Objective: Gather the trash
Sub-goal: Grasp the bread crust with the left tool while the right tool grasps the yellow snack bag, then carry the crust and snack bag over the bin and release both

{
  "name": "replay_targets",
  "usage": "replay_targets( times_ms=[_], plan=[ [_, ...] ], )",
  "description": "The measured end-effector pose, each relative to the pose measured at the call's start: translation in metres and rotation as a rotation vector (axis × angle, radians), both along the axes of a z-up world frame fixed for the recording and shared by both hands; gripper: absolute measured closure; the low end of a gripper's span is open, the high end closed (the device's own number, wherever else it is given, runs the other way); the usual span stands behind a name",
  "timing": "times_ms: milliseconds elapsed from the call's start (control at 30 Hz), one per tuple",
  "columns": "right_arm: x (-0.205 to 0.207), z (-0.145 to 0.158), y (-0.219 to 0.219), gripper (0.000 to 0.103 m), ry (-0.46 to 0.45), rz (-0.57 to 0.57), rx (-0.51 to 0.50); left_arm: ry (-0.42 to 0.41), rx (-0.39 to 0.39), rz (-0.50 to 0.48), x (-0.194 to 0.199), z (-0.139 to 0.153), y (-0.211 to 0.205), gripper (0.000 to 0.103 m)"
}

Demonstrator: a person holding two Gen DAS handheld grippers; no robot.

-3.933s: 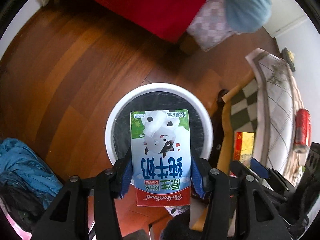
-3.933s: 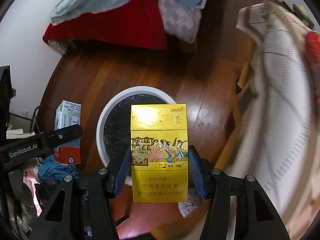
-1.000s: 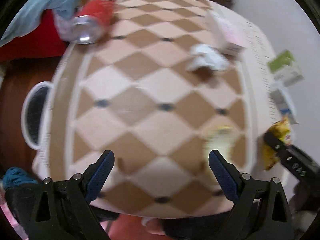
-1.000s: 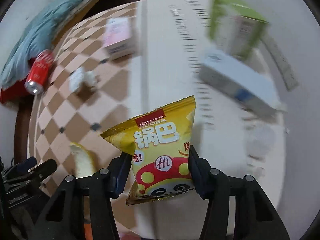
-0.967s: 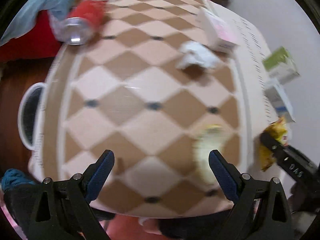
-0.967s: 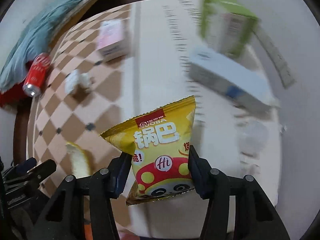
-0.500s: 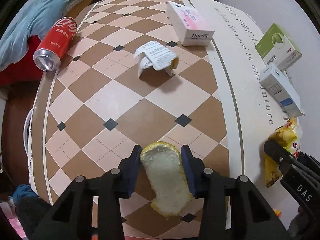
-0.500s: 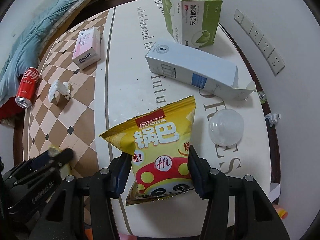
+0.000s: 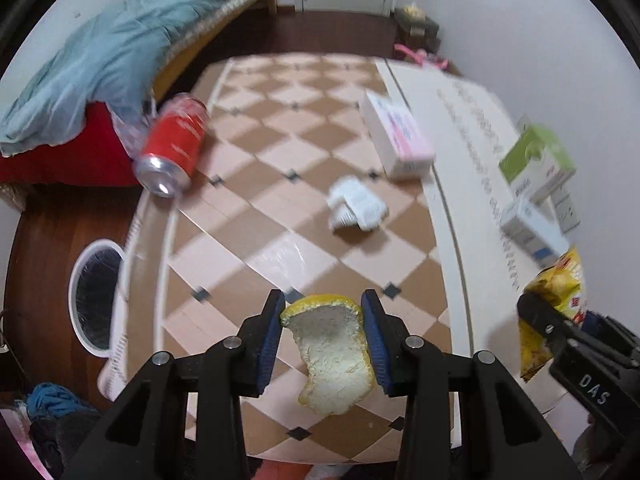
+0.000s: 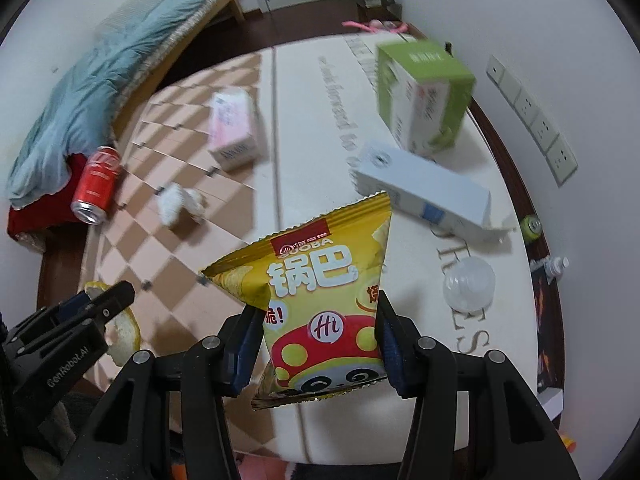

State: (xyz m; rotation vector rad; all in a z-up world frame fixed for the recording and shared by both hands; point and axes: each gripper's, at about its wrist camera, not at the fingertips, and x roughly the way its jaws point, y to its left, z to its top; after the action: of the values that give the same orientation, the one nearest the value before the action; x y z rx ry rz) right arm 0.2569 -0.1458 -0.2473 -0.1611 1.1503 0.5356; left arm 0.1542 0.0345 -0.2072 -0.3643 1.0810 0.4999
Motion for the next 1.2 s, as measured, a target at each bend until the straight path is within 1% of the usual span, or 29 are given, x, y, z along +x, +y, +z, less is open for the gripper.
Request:
replay_targets(
  times_ms=[133, 233, 367, 433, 500, 600, 700, 767, 833, 867, 900, 933, 1000, 1067, 1100, 1200],
  plan=[
    [-0.009, 0.023, 0.016, 0.049, -0.024, 0.033, 0.035, -0.065, 0.005, 0.027, -0.017, 0.029, 0.022, 0.067],
    [-0.019, 0.042, 0.038, 0.049, -0.048, 0.073, 0.058, -0.115, 0.011, 0.048, -0.030, 0.049, 0.037, 0.067],
    [-0.033, 0.061, 0.069, 0.050, -0.067, 0.128, 0.085, -0.170, 0.032, 0.083, -0.058, 0.078, 0.062, 0.067],
    [-0.047, 0.070, 0.095, 0.050, -0.075, 0.171, 0.099, -0.190, 0.051, 0.112, -0.077, 0.092, 0.083, 0.067],
    [-0.059, 0.072, 0.118, 0.050, -0.072, 0.210, 0.111, -0.196, 0.066, 0.143, -0.096, 0.099, 0.105, 0.067],
    [-0.084, 0.072, 0.163, 0.050, -0.061, 0.283, 0.129, -0.192, 0.083, 0.201, -0.124, 0.100, 0.139, 0.067],
    [-0.113, 0.063, 0.216, 0.050, -0.036, 0.362, 0.137, -0.170, 0.091, 0.268, -0.157, 0.090, 0.177, 0.067],
    [-0.133, 0.051, 0.250, 0.050, -0.016, 0.409, 0.132, -0.144, 0.090, 0.315, -0.179, 0.076, 0.204, 0.067],
    [-0.156, 0.034, 0.290, 0.050, 0.014, 0.462, 0.118, -0.115, 0.077, 0.354, -0.199, 0.059, 0.230, 0.067],
    [-0.163, 0.027, 0.301, 0.050, 0.023, 0.478, 0.111, -0.099, 0.070, 0.368, -0.208, 0.050, 0.242, 0.067],
    [-0.174, 0.015, 0.321, 0.050, 0.041, 0.505, 0.099, -0.075, 0.059, 0.385, -0.218, 0.037, 0.257, 0.067],
    [-0.186, 0.003, 0.339, 0.050, 0.051, 0.530, 0.079, -0.058, 0.043, 0.399, -0.225, 0.027, 0.268, 0.067],
    [-0.200, -0.018, 0.367, 0.050, 0.068, 0.565, 0.040, -0.030, -0.019, 0.437, -0.242, 0.001, 0.296, 0.067],
    [-0.215, -0.043, 0.397, 0.050, 0.097, 0.596, -0.005, -0.012, -0.070, 0.468, -0.256, -0.019, 0.316, 0.067],
    [-0.219, -0.051, 0.408, 0.050, 0.107, 0.607, -0.021, -0.006, -0.103, 0.484, -0.261, -0.032, 0.329, 0.067],
    [-0.229, -0.081, 0.441, 0.050, 0.141, 0.632, -0.072, 0.008, -0.183, 0.516, -0.269, -0.059, 0.356, 0.067]
  ],
)
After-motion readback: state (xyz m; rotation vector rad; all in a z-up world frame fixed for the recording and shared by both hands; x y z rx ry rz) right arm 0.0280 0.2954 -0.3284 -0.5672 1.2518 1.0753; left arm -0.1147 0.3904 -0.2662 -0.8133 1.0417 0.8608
